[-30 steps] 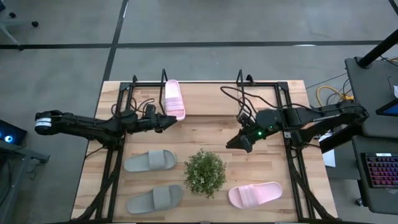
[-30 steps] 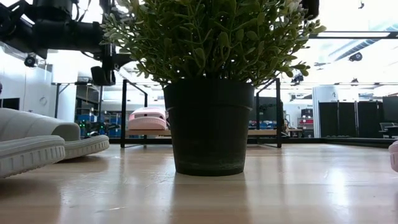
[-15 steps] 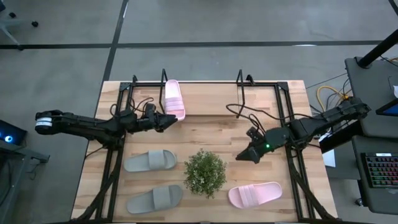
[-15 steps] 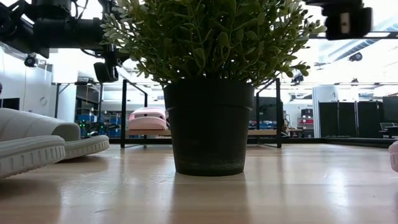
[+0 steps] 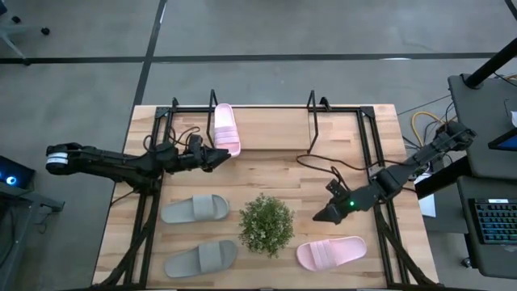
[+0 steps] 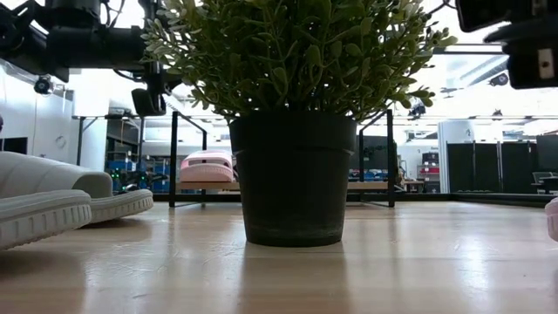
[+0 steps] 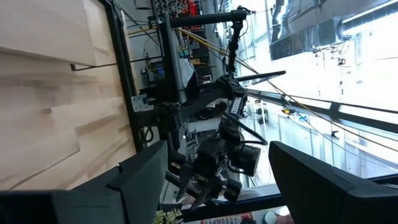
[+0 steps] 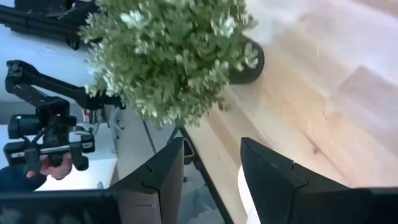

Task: Pick and place slides into the shelf
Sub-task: Put the pink slide on the shelf

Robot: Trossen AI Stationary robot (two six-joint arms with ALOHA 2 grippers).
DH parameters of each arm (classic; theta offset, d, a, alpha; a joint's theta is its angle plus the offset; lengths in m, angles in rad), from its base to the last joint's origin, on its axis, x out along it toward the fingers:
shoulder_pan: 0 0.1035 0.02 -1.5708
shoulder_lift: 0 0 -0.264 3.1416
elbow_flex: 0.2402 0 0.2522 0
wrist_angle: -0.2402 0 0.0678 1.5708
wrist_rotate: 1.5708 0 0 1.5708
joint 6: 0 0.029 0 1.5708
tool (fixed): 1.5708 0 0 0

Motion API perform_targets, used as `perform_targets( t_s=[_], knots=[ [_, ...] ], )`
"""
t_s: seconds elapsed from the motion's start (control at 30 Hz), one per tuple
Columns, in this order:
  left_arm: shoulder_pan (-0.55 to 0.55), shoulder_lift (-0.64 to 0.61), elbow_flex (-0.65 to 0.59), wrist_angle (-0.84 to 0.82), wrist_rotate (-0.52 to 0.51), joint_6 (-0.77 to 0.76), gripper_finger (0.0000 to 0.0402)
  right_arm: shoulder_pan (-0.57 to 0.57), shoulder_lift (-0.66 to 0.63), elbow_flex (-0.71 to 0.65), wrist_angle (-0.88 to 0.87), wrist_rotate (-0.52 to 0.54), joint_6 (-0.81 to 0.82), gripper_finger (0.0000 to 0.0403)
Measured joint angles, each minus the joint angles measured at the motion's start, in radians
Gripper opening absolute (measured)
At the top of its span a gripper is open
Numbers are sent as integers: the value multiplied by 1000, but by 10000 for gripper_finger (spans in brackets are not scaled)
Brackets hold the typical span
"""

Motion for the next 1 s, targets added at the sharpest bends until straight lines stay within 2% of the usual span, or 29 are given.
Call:
perform_targets(
  t_s=[0.3,0.8,1.0],
  knots=[
    [0,1,0,0,-6,-19,266,102,0,-87,67,51,112,151],
    [1,1,-1,0,-23,-18,266,281,1,-123,54,177,270,151],
    [2,1,-1,0,-23,-17,266,321,3,-135,53,190,315,151]
  ],
)
